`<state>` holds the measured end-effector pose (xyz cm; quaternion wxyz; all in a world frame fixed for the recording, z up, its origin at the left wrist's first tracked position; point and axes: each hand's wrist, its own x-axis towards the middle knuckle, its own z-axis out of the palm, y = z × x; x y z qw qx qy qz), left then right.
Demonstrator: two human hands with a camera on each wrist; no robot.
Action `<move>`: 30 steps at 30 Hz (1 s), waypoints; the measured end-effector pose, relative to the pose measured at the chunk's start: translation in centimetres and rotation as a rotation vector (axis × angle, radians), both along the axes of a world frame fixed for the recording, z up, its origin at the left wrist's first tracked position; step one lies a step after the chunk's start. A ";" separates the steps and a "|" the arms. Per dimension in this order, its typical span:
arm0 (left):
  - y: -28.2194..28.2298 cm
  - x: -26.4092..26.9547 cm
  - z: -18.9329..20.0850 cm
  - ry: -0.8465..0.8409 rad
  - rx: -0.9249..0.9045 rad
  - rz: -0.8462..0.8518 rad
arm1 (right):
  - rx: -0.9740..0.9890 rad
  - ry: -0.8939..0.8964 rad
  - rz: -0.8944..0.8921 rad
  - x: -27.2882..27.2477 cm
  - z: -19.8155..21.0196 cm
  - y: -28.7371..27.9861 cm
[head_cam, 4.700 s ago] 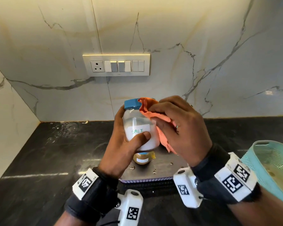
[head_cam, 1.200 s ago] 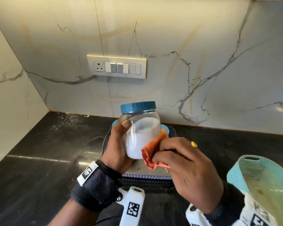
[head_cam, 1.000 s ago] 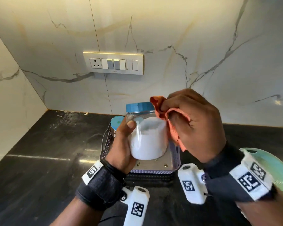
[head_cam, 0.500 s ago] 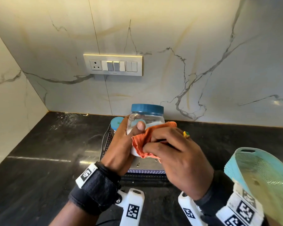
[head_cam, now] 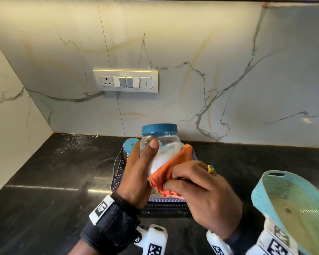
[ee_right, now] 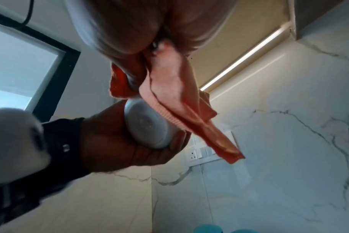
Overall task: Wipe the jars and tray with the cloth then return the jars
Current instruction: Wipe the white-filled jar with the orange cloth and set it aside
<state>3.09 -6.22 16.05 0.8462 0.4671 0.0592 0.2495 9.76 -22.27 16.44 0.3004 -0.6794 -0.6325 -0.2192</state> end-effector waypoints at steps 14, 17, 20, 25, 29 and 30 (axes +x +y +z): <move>-0.1 0.4 1.2 -0.047 -0.031 -0.024 | 0.062 0.159 0.072 0.5 1.0 -0.6; -0.2 0.2 1.7 -0.048 -0.030 -0.052 | 0.161 0.192 0.008 2.3 3.4 0.6; -0.4 0.4 2.1 -0.065 -0.029 -0.063 | 0.270 0.251 -0.058 3.8 6.2 2.0; 0.9 -0.1 2.0 -0.090 -0.108 -0.119 | 0.190 0.275 -0.003 0.5 3.6 1.3; 1.9 -0.5 1.8 -0.076 -0.114 -0.136 | 0.142 0.212 0.011 -0.1 2.5 1.4; 1.9 -0.7 1.7 -0.069 -0.117 -0.143 | 0.184 0.223 -0.014 0.3 3.2 1.9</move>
